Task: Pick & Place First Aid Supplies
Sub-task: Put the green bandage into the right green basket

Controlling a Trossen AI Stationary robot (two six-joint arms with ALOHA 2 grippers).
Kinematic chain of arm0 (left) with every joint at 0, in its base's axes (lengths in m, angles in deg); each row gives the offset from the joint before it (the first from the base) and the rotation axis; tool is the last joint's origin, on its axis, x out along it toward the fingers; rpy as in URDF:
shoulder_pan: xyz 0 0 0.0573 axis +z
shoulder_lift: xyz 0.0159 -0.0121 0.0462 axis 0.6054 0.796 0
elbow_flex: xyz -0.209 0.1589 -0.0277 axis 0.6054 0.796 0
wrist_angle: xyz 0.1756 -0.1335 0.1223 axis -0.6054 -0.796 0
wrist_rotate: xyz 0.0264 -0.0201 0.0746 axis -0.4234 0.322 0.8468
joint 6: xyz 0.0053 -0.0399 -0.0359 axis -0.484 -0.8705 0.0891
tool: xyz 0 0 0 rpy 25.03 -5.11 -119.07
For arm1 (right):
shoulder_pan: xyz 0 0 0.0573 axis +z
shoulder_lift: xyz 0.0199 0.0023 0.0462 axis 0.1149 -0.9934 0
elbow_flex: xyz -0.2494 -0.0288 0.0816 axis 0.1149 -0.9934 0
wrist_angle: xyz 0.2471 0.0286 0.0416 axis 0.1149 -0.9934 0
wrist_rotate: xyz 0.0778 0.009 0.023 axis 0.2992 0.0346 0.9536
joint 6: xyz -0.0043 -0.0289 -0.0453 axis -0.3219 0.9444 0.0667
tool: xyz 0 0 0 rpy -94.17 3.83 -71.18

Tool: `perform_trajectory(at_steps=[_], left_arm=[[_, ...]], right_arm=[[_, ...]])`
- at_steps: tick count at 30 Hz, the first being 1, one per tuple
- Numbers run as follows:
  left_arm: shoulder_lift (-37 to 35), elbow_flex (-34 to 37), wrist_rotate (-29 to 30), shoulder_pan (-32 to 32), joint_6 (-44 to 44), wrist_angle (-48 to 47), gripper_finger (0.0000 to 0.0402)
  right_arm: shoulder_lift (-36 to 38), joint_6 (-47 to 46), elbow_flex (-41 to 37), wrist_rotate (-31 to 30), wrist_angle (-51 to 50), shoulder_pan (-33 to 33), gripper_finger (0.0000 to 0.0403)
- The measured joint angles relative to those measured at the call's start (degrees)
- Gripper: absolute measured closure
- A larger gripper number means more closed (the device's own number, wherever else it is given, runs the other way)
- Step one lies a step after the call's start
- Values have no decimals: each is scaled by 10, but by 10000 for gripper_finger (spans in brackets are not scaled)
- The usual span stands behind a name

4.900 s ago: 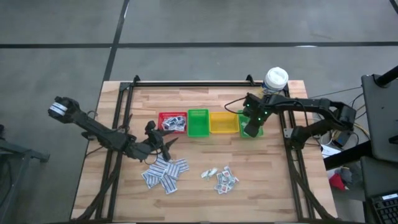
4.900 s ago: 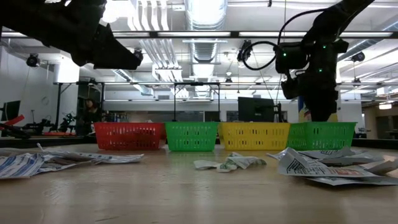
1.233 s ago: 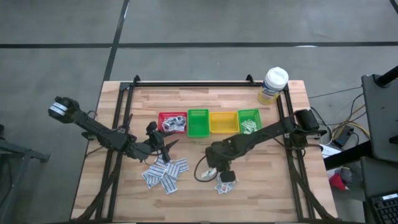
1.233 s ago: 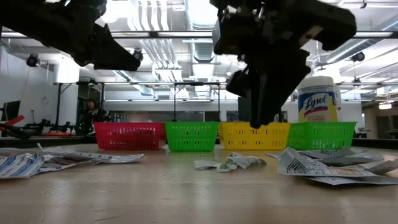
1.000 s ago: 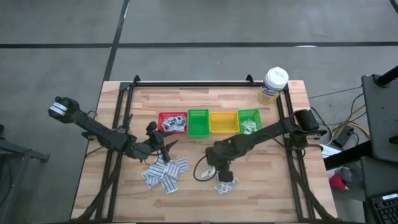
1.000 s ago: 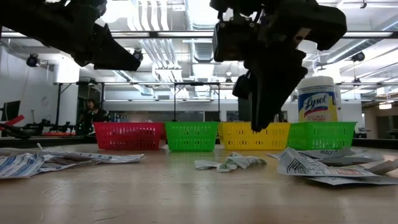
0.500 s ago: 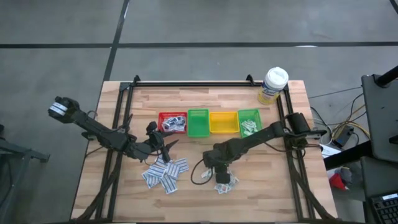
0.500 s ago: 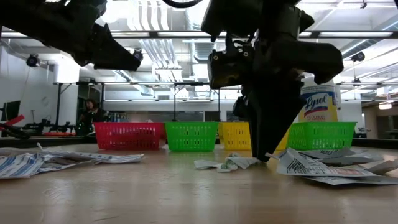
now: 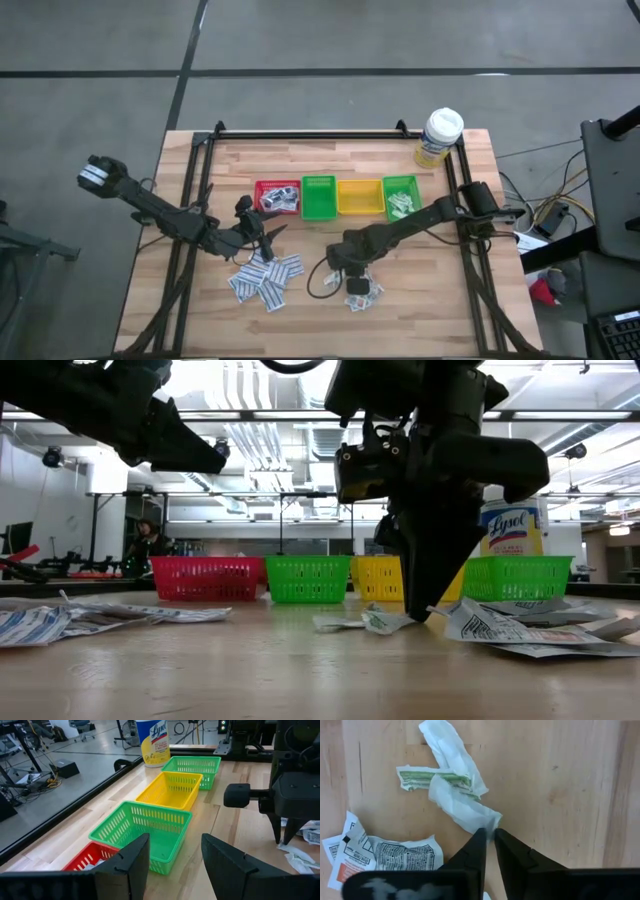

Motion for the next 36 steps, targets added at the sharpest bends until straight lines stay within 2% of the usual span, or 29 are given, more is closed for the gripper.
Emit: perform_trajectory(at_steps=[5, 12, 17, 21, 30, 36], left_arm=[[0, 0, 0, 0, -1, 0, 221], [0, 0, 0, 0, -1, 0, 221], [0, 0, 0, 0, -1, 0, 221], [0, 0, 0, 0, -2, 0, 221], [0, 0, 0, 0, -2, 0, 221], [0, 0, 0, 0, -2, 1, 221]], right_arm=[[0, 2, 0, -1, -1, 0, 391], [3, 0, -1, -4, -4, 0, 394], [21, -3, -5, -29, -35, 1, 395], [48, -5, -4, -47, -58, 3, 395], [114, -5, -3, -47, -88, 5, 395], [188, -49, -3, -75, -130, 5, 395]])
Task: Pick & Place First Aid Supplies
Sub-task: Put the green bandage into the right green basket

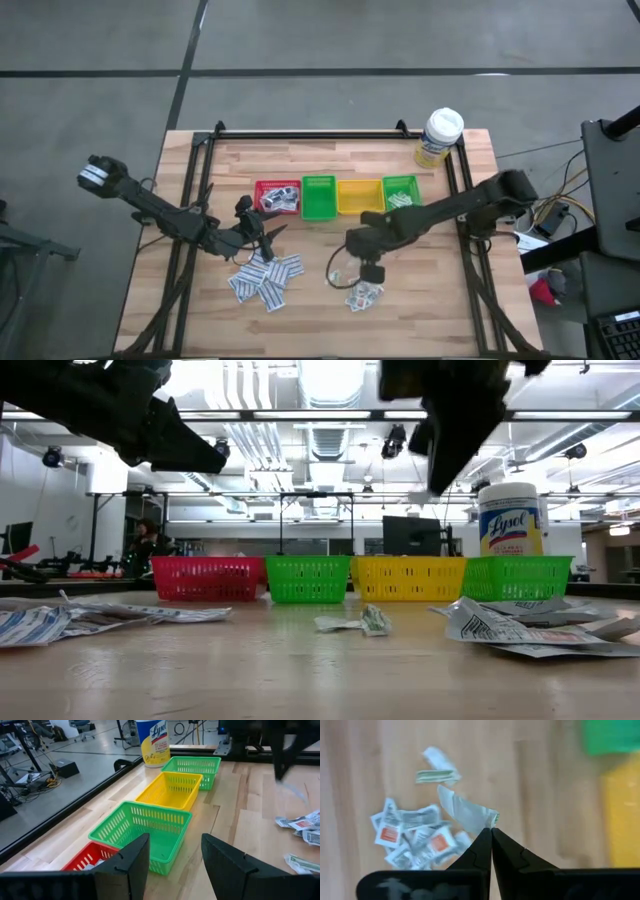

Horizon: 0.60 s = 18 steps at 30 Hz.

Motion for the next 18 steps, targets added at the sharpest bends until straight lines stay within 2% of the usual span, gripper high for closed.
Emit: perform_trajectory(at_steps=[8, 18], left_arm=[[0, 0, 0, 0, 0, 0, 221], [0, 0, 0, 0, 0, 0, 221]], right_arm=[[112, -97, 0, -134, -135, 0, 395], [219, -216, -26, -260, -277, -2, 395]])
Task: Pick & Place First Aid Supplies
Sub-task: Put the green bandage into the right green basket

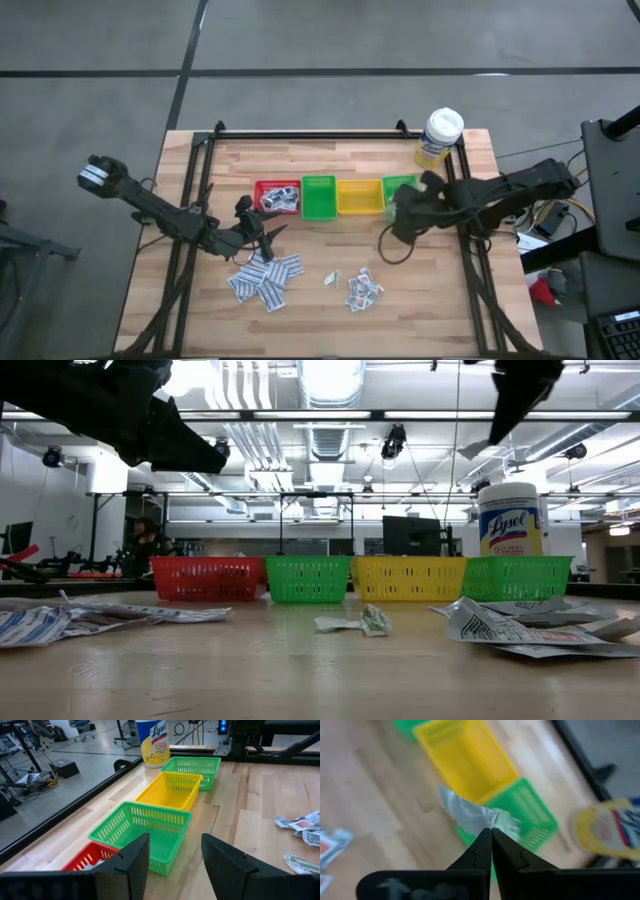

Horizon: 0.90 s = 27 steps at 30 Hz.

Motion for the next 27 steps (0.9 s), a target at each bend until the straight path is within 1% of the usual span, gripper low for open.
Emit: perform_trajectory(at_steps=[4, 7, 11, 13, 16, 20, 27], left_arm=[[0, 0, 0, 0, 0, 0, 221], [0, -1, 0, 0, 0, 0, 221], [0, -1, 0, 0, -1, 1, 221], [0, -1, 0, 0, -2, 1, 221], [0, -1, 0, 0, -2, 0, 221], [0, -1, 0, 0, -2, 0, 221], [0, -1, 0, 0, -2, 0, 221]], right_arm=[[32, -44, -21, -24, -34, -1, 395], [53, -63, -40, -28, -34, -5, 395], [71, -66, -68, -30, -34, -18, 395], [77, -53, -82, -30, -33, -29, 395], [79, -3, -99, -27, -37, -53, 395], [77, 94, -107, -15, -38, -92, 395], [77, 273, -109, 37, -33, -154, 395]])
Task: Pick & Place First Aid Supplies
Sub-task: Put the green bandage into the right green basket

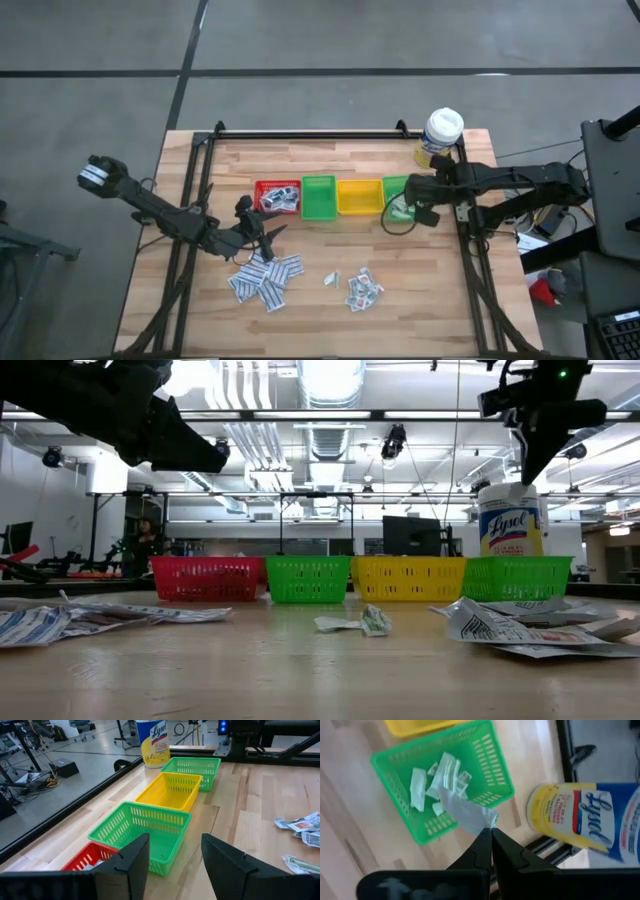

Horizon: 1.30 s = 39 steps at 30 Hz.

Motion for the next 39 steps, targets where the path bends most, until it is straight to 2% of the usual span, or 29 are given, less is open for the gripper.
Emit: perform_trajectory(at_steps=[11, 21, 26, 31, 39], left_arm=[[0, 0, 0, 0, 0, 0, 221], [0, 0, 0, 0, 0, 0, 221], [0, 0, 0, 0, 0, 0, 221], [0, 1, 0, 0, 0, -1, 221], [0, 1, 0, 0, 0, -1, 221]], right_arm=[[-9, 240, 5, 18, 39, -22, 394], [-16, 293, 5, 28, 77, -51, 395], [-16, 327, -3, 75, 118, -95, 395], [-20, 338, -23, 96, 126, -136, 394], [-70, 351, -37, 112, 143, -164, 394]])
